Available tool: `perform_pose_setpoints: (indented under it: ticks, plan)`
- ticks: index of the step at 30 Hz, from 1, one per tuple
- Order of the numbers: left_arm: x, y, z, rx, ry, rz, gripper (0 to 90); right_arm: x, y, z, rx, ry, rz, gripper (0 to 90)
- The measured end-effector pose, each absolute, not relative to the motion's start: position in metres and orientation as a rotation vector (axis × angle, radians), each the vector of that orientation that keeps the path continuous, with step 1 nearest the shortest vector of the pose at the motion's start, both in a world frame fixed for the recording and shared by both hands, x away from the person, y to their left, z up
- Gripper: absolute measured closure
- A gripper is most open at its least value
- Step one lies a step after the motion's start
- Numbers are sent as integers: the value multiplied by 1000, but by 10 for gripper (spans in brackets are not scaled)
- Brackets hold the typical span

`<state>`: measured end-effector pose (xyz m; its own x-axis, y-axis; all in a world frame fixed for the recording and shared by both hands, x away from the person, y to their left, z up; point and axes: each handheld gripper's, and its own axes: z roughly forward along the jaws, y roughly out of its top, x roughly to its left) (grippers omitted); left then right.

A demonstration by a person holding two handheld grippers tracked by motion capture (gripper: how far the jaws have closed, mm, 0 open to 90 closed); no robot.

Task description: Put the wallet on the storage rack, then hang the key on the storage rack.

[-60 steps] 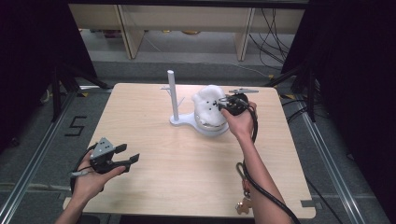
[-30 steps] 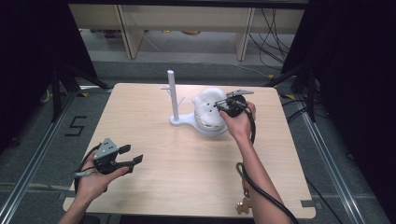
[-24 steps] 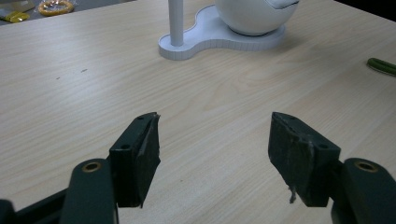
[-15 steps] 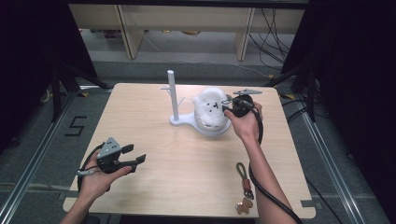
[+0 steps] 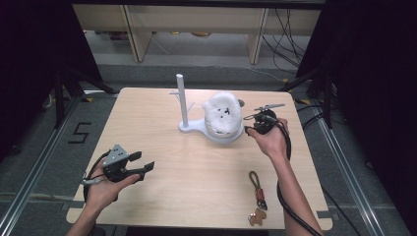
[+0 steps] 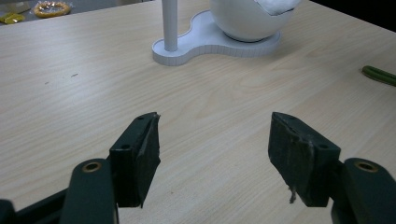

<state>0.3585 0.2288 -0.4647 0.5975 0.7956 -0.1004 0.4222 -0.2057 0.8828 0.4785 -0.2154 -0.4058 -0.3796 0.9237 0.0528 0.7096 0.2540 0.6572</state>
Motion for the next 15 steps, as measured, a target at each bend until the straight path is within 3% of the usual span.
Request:
perform_pose_setpoints:
  ticks: [15]
  plan:
    - [356,225,-469,1830,999,468,311,452,-241,-419,1574,2256,749,547]
